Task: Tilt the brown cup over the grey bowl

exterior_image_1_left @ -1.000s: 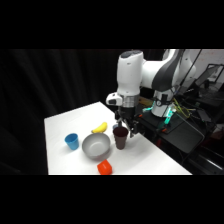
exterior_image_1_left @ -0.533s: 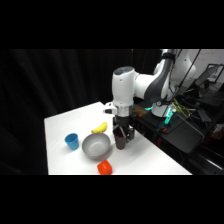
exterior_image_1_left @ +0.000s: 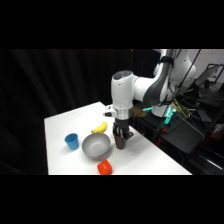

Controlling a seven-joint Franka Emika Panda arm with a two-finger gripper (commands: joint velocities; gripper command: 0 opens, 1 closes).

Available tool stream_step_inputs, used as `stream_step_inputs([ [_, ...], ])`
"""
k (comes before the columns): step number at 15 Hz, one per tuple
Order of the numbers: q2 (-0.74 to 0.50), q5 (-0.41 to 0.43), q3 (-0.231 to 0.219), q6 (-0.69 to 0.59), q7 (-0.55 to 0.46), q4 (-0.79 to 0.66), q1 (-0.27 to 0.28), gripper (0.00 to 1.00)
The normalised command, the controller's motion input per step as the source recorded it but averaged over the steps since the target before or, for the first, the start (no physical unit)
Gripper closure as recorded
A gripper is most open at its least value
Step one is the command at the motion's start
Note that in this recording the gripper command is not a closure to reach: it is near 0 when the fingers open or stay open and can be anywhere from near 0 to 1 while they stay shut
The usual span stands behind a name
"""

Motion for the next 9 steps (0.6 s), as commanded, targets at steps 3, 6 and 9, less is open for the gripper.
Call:
stream_step_inputs([
  [3,-0.2,-0.063,-0.041,-0.25,-0.01,0.04,0.027,0.46],
  [6,-0.21,-0.045,-0.027,-0.29,-0.04,0.05,0.008,0.11],
  [9,-0.18,-0.072,-0.023,-0.3,-0.03,0.09,0.009,0.11],
])
